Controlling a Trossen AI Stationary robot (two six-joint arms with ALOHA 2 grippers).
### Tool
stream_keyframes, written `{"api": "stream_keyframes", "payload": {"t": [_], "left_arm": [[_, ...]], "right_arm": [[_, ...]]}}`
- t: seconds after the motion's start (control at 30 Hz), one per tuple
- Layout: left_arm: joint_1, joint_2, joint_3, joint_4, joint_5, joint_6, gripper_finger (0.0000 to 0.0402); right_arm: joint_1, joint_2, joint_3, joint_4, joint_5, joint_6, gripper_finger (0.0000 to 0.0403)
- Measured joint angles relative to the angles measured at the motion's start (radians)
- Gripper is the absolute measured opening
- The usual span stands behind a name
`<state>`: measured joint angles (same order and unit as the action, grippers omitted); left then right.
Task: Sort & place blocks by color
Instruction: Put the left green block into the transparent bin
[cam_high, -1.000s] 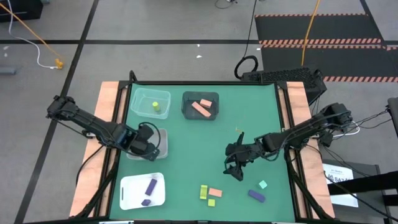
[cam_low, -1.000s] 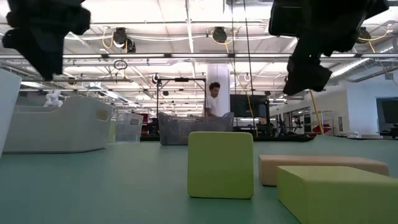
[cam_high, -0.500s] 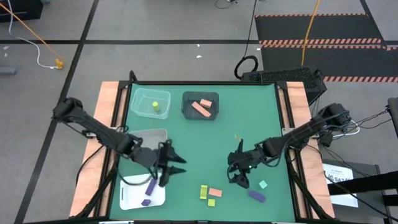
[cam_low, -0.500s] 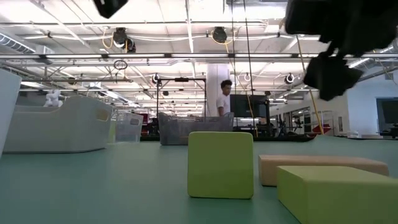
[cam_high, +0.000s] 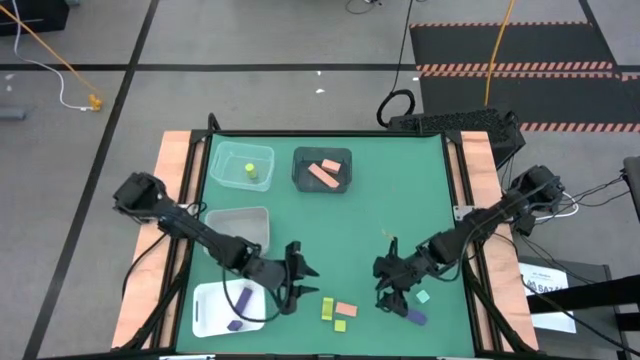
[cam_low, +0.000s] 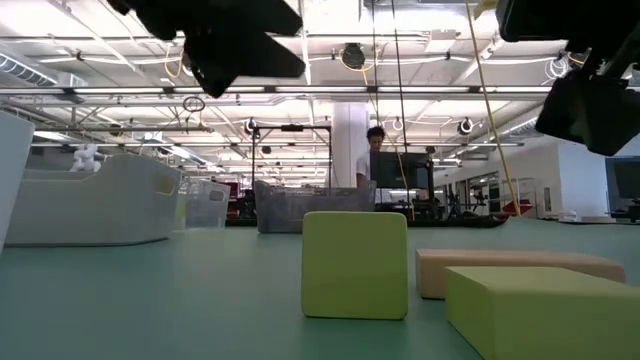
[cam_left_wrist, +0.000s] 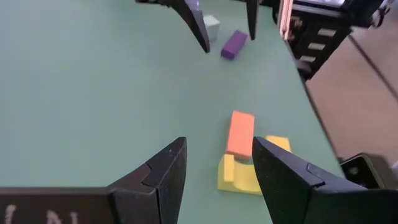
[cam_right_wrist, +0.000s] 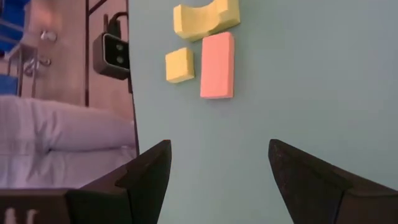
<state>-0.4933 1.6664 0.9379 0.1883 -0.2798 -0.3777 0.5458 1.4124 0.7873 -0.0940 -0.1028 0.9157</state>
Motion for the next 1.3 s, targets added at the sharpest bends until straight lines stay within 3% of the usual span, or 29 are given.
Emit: {"api": "stream_keyframes", "payload": {"t": [0.2,0.43,0.7,1.3], "left_arm": [[-0.007,0.073,0.0,0.061,0.005,0.02,0.0184],[-0.021,0.169,0.0,0.208,0.006,0.08,0.0184],[-0.026,0.257,0.0,0.254,0.007,0.097,0.0184],[-0.02,0.279,0.0,0.293,0.056,0.118,0.0184]], "right_arm": [[0.028,0.0,0.0,0.008,0.098,0.087,0.0258],[0.045,0.0,0.0,0.008,0.106,0.134,0.0258],[0.046,0.0,0.0,0.008,0.114,0.147,0.0258],[0.045,0.0,0.0,0.007,0.157,0.145,0.0258]]}}
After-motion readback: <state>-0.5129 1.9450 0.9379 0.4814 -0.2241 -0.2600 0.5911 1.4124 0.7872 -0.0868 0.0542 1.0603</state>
